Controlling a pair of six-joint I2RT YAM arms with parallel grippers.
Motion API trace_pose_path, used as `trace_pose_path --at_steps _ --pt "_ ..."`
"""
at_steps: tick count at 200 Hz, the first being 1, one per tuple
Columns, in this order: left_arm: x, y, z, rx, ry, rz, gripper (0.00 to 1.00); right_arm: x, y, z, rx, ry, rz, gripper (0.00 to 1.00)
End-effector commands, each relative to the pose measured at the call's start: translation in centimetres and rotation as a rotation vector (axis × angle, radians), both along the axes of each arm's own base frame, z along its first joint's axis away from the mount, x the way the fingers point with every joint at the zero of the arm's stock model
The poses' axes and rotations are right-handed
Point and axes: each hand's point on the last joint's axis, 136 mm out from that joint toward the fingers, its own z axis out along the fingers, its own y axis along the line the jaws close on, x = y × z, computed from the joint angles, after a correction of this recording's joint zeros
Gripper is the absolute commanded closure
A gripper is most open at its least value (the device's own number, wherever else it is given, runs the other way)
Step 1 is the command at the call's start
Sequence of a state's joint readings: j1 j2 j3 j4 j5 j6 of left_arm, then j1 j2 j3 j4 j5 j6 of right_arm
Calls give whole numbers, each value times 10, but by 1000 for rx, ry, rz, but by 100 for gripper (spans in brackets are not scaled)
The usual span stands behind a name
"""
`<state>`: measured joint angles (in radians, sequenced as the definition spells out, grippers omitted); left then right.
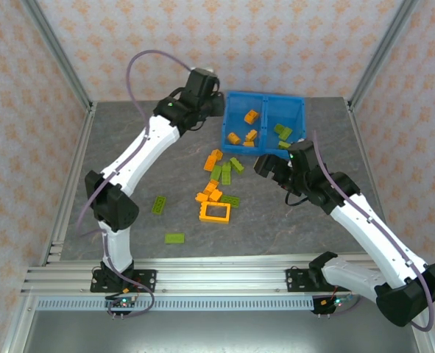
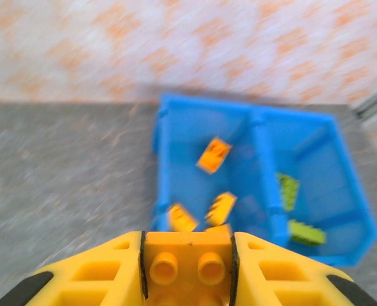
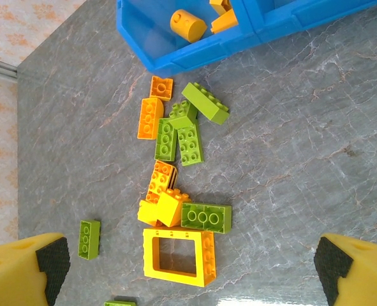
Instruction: Sort the legos into containers by color
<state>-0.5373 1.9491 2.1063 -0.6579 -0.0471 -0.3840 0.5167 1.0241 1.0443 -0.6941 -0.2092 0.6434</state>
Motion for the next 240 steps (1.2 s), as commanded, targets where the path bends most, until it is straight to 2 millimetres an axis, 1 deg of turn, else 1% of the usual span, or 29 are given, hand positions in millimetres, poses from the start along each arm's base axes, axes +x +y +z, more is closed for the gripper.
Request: trace_pose_path --at_steps 1,25,35,37,44,47,51,63,66,77,89,104,124,145,157,171,181,190,197,204,215,220,221,223,231,232,235,238,240 --pt "27 -18 -33 102 3 -4 68 -2 -4 1 -11 -2 -22 0" --pt "50 -48 -49 104 -46 -36 68 -7 -8 2 -13 -4 -32 0" --pt "59 -59 -64 101 -46 -48 68 -9 -10 2 -15 -4 -34 0" --pt "61 -61 -64 95 -49 -50 68 -9 -10 2 -15 -4 -35 0" --pt "67 -71 -79 80 -33 -71 67 -10 -12 1 -18 -5 -38 0" --pt "69 -75 -80 69 -34 -82 67 -11 -13 1 -20 -4 -40 0" --pt "71 -80 -92 68 -16 -93 67 -11 -13 1 -21 -3 -42 0" --pt "78 -92 -108 57 4 -116 66 -13 -15 0 -24 -5 -45 0" --pt "79 -94 -114 62 13 -118 66 -13 -15 0 -24 -3 -46 0" --pt "81 -100 -121 74 17 -119 64 -14 -16 0 -23 -3 -47 0" --pt "83 -105 -128 76 17 -122 60 -15 -16 0 -24 -1 -47 0" --pt "85 -107 -132 66 16 -112 56 -15 -17 0 -23 -2 -51 0" --pt "85 -106 -132 59 16 -104 49 -15 -17 0 -21 -4 -51 0" --pt "81 -108 -118 43 7 -123 44 -14 -17 -1 -26 -5 -52 0" --pt "78 -107 -106 37 -3 -129 43 -13 -16 -2 -27 -5 -48 0" --pt "71 -104 -82 18 -20 -133 44 -12 -16 -2 -44 -11 -37 0" --pt "63 -101 -58 -1 -38 -140 44 -10 -15 -3 -70 -20 -14 0" --pt "54 -96 -41 -10 -48 -144 45 -8 -14 -4 -106 -29 17 1" --pt "45 -89 -22 -18 -68 -148 45 -6 -12 -4 -136 -40 45 1" --pt "35 -83 -7 -17 -83 -155 45 -4 -10 -6 -169 -45 77 1" --pt "17 -69 20 -9 -119 -159 45 0 -4 -9 -222 -51 132 1" --pt "8 -61 25 8 -120 -157 45 3 -2 -11 -246 -53 154 1" --pt "7 -60 23 15 -116 -156 45 3 -2 -11 -251 -54 157 1" --pt "3 -56 29 19 -123 -157 45 5 -1 -13 -262 -52 166 1" --pt "-13 -41 39 51 -134 -155 45 10 2 -19 -306 -43 192 2" --pt "-15 -39 43 53 -140 -155 45 11 3 -20 -310 -41 192 2" --pt "-20 -34 41 72 -134 -155 45 13 4 -22 -326 -39 201 2" --pt "-29 -26 51 77 -149 -152 45 15 4 -25 -340 -35 208 2" --pt "-32 -23 50 89 -148 -151 45 16 5 -25 -347 -37 212 3"
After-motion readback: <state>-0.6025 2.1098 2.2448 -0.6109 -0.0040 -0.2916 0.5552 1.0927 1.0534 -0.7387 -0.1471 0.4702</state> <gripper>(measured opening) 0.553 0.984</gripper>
